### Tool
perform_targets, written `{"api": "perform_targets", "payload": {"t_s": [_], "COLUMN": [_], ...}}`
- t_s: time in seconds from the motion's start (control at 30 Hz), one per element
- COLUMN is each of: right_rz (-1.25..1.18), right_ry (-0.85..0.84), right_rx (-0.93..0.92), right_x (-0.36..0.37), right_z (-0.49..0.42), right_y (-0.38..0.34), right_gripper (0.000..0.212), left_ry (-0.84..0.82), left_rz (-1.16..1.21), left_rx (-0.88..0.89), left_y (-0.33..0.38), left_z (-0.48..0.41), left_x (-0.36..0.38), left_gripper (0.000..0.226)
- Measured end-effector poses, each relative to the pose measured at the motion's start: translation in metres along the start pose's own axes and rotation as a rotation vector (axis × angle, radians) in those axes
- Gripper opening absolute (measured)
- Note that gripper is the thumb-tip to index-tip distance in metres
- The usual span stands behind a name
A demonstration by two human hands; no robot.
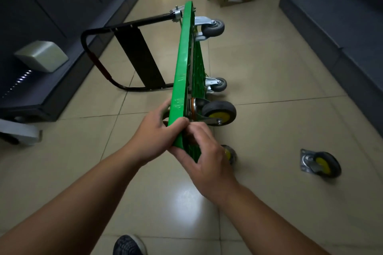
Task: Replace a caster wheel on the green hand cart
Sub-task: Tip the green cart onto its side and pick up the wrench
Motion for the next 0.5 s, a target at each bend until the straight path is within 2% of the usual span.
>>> {"api": "perform_targets", "payload": {"t_s": [0.13,0.23,0.3,0.37,0.4,0.43,0.5], "right_rz": [-0.029,-0.011,0.080,0.249,0.340,0.432,0.582], "right_ry": [0.027,0.089,0.274,0.415,0.361,0.217,-0.116], "right_rx": [-0.017,-0.063,0.103,0.435,0.630,0.801,0.979], "right_x": [0.002,-0.006,-0.020,-0.033,-0.037,-0.040,-0.041], "right_z": [0.022,0.049,0.086,0.135,0.162,0.187,0.227], "right_y": [-0.013,0.006,0.038,0.081,0.105,0.126,0.157], "right_gripper": [0.041,0.042,0.032,0.022,0.022,0.025,0.041], "left_ry": [0.006,0.022,0.028,0.028,0.026,0.018,0.010], "left_rz": [-0.043,-0.053,-0.048,-0.027,-0.016,-0.004,0.022], "left_rx": [-0.034,-0.091,-0.122,-0.130,-0.132,-0.136,-0.154], "left_y": [-0.009,-0.011,-0.009,-0.003,-0.001,0.001,0.000], "left_z": [0.021,0.025,0.023,0.022,0.022,0.021,0.019], "left_x": [0.002,0.003,0.005,0.007,0.008,0.010,0.014], "left_gripper": [0.052,0.062,0.066,0.075,0.080,0.086,0.090]}}
Point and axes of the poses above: each hand's wrist, its own z-axis away from the middle knuckle, its own x-axis out of the palm, y = z × x, the point moved 2 cm from there along -z, towards the middle knuckle, and after that the axes turned 13 degrees about -x, right-handed, at the moved point
